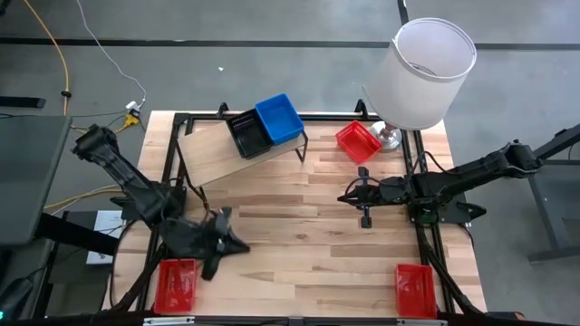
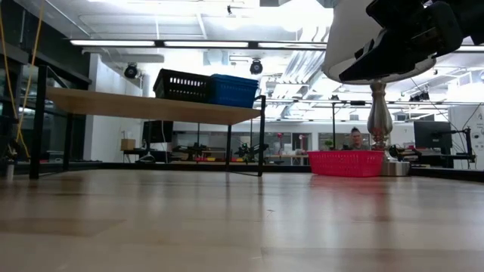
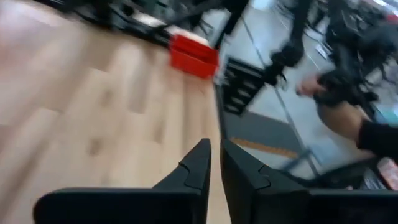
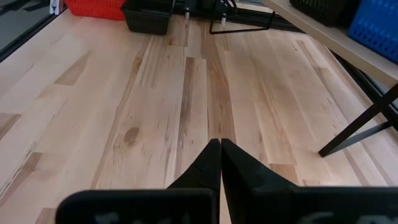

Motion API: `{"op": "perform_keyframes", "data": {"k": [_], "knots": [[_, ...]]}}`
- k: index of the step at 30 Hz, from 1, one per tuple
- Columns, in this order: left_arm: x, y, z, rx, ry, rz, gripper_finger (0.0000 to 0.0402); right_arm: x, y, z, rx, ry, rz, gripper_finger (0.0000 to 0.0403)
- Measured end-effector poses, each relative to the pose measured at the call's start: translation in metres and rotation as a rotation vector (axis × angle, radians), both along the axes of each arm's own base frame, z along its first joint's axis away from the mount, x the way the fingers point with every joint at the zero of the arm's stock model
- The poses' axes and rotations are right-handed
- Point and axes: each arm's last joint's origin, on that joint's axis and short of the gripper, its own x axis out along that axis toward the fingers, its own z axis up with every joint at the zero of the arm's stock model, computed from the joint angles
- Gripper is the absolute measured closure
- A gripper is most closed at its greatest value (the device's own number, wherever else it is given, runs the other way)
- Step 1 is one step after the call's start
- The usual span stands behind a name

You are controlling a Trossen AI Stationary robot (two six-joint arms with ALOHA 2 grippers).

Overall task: Stack baskets on shelf by color
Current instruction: Stack the black bin on top of the other black bin on the shelf

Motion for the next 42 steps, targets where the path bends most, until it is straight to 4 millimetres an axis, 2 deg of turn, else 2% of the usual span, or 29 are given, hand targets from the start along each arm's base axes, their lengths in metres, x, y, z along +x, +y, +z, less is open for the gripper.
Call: {"op": "perform_keyframes", "data": {"k": [8, 14, 20, 26, 34, 42], "knots": [[0.022, -0.027, -0.033, -0.01, 0.195, -0.05, 0.0303, 0.0, 0.0, 0.0, 0.0, 0.0, 0.0, 0.0403], [0.02, -0.02, -0.045, -0.005, 0.375, 0.021, 0.0252, 0.0, 0.0, 0.0, 0.0, 0.001, 0.0, 0.0403], [-0.008, 0.002, -0.055, -0.132, 0.73, 0.237, 0.0239, 0.0, 0.0, 0.0, 0.0, -0.002, 0.0, 0.0403], [-0.044, 0.009, -0.062, -0.132, 0.982, 0.548, 0.0245, 0.0, 0.0, 0.0, 0.003, -0.004, -0.001, 0.0403], [-0.07, 0.013, -0.063, -0.12, 1.157, 0.771, 0.0257, 0.0, 0.0, 0.0, 0.003, -0.003, -0.002, 0.0403], [-0.095, 0.007, -0.083, -0.115, 1.279, 0.853, 0.0262, 0.0, 0.0, 0.0, 0.004, -0.003, 0.0, 0.0403]]}}
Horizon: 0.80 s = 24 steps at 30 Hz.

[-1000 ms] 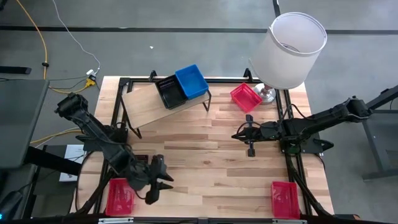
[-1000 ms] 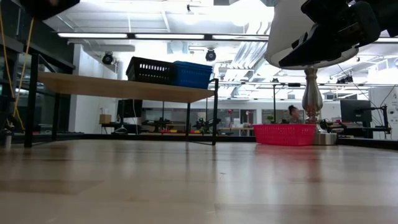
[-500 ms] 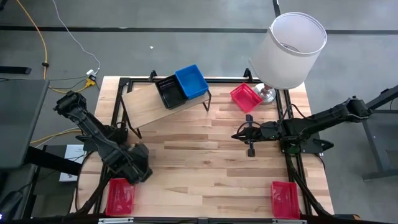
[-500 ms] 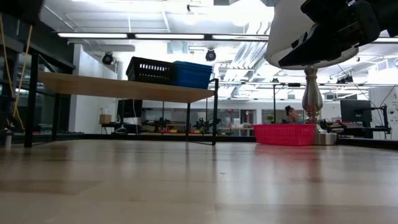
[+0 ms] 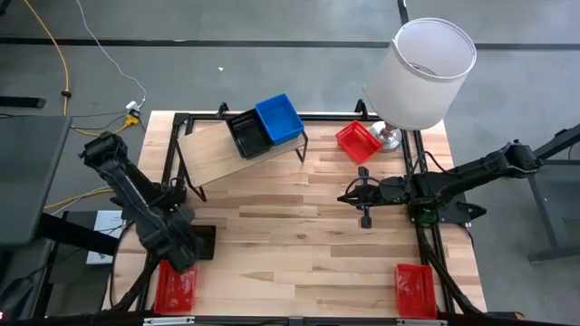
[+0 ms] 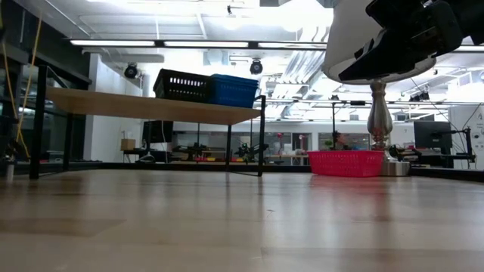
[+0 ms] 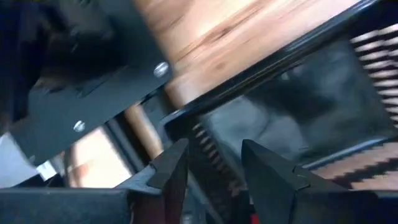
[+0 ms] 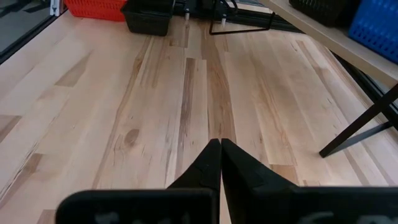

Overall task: Stack baskets on shelf by color
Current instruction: Stack the black bin on top of the other black bin on the shelf

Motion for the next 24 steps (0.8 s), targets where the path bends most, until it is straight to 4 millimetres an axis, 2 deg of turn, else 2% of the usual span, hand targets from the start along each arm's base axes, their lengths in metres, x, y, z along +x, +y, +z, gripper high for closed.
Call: {"op": "perform_keyframes", "data": {"k": [9, 14, 24], "knots": [[-0.032, -0.003, -0.007, -0.008, -0.06, 0.107, 0.0261, 0.0, 0.0, 0.0, 0.018, 0.0, -0.005, 0.0403], [-0.042, -0.005, -0.007, -0.002, -0.107, 0.147, 0.0261, 0.0, 0.0, 0.0, 0.022, 0.0, -0.007, 0.0403], [-0.046, -0.003, -0.039, -0.063, -0.131, 0.164, 0.0261, 0.0, 0.0, 0.0, 0.022, 0.0, -0.007, 0.0403]]}}
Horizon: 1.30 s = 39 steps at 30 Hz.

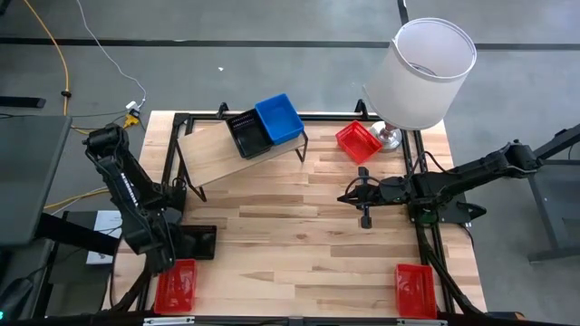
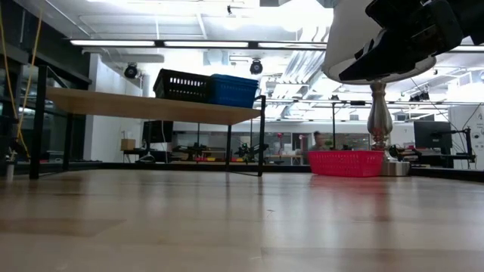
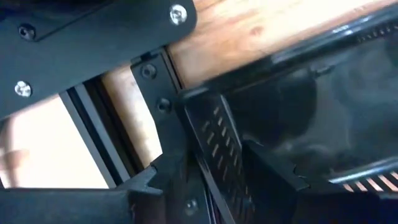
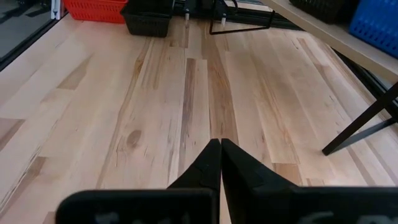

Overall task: Stack baskets on shelf by color
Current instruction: Stack the black bin on top of the other black bin on the shelf

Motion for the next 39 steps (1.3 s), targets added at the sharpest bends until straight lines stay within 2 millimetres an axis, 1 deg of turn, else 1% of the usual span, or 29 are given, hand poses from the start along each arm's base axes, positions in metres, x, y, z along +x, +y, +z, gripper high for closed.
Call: {"op": "perform_keyframes", "data": {"k": [6, 9, 11, 15, 17, 21, 24, 30, 35, 39], "knots": [[-0.001, 0.002, -0.002, 0.012, 0.006, -0.005, 0.0262, 0.0, 0.0, 0.0, 0.0, 0.0, 0.0, 0.0403], [-0.001, 0.002, -0.002, 0.009, 0.01, -0.034, 0.0275, 0.0, 0.0, 0.0, 0.0, 0.0, 0.0, 0.0403], [-0.001, 0.002, -0.002, 0.011, 0.012, -0.051, 0.0296, 0.0, 0.0, 0.0, 0.0, 0.0, 0.0, 0.0403], [-0.001, 0.003, -0.002, 0.035, -0.015, -0.069, 0.0367, 0.0, 0.0, 0.0, 0.0, 0.0, 0.0, 0.0403], [0.001, 0.003, -0.002, 0.047, -0.048, -0.063, 0.039, 0.0, 0.0, 0.0, 0.0, 0.0, 0.0, 0.0403], [0.002, 0.005, 0.001, 0.064, -0.109, -0.071, 0.0385, 0.0, 0.0, 0.0, 0.0, 0.0, 0.0, 0.0403], [0.005, 0.008, 0.008, 0.091, -0.219, -0.075, 0.0396, 0.0, 0.0, 0.0, 0.0, -0.001, 0.0, 0.0403], [0.016, 0.018, 0.02, 0.171, -0.434, -0.085, 0.0398, 0.0, 0.0, 0.0, 0.0, -0.003, 0.0, 0.0403], [0.032, 0.023, 0.034, 0.221, -0.565, -0.121, 0.0399, 0.0, 0.0, 0.0, 0.0, -0.003, 0.0, 0.0403], [0.054, 0.021, 0.051, 0.203, -0.668, -0.185, 0.04, 0.0, 0.0, 0.0, 0.0, -0.003, -0.001, 0.0403]]}}
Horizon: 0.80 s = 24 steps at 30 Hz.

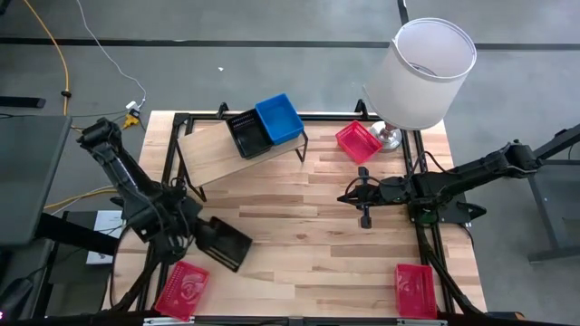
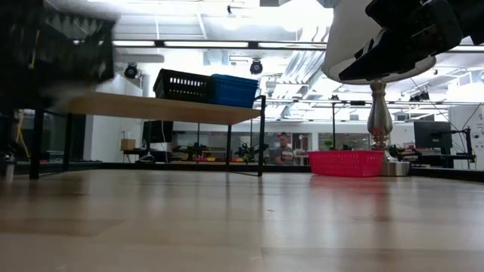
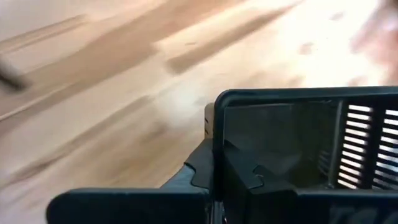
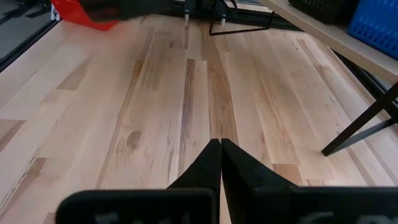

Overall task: Stack baskets on shelf by color
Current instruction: Stack the black bin on top of the other black bin on the shelf

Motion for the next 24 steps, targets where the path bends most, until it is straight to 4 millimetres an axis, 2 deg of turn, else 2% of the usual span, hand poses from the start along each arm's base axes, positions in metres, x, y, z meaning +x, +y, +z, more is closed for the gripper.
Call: {"op": "perform_keyframes", "data": {"k": [5, 9, 12, 16, 20, 24], "knots": [[0.037, 0.006, 0.034, 0.072, -0.095, -0.108, 0.0401, 0.0, 0.0, 0.0, 0.0, 0.0, 0.0, 0.0403], [0.065, 0.024, 0.081, 0.216, -0.165, -0.186, 0.0401, 0.0, 0.0, 0.0, 0.002, -0.001, -0.001, 0.0403], [0.076, 0.044, 0.122, 0.363, -0.204, -0.213, 0.0401, 0.0, 0.0, 0.0, 0.002, -0.001, -0.002, 0.0403], [0.08, 0.074, 0.163, 0.58, -0.187, -0.202, 0.0401, 0.0, 0.0, 0.0, 0.003, -0.001, -0.002, 0.0403], [0.08, 0.104, 0.184, 0.775, -0.079, -0.183, 0.0401, 0.0, 0.0, 0.0, 0.003, -0.001, -0.001, 0.0403], [0.078, 0.134, 0.188, 0.878, 0.057, -0.165, 0.0401, 0.0, 0.0, 0.0, 0.003, -0.001, -0.001, 0.0403]]}}
